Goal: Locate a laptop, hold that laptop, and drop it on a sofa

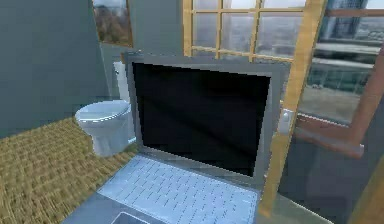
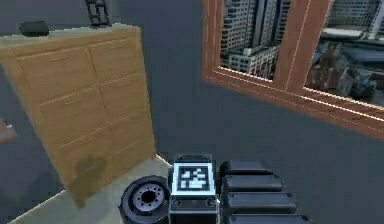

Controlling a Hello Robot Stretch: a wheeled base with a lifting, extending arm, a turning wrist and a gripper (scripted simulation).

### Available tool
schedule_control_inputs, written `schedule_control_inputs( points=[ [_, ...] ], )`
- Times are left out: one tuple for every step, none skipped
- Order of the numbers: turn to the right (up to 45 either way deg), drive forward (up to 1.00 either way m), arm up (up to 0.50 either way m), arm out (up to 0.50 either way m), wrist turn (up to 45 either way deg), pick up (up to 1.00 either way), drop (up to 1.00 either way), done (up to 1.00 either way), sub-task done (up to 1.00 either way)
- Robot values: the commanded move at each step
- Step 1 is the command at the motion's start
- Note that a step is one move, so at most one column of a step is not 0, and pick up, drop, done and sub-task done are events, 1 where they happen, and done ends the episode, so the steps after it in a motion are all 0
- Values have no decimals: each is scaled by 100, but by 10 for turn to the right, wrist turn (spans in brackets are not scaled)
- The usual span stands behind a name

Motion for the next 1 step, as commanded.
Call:
schedule_control_inputs(
  points=[
    [-420, 0, 0, 0, 0, 0, 0, 0, 0]
  ],
)
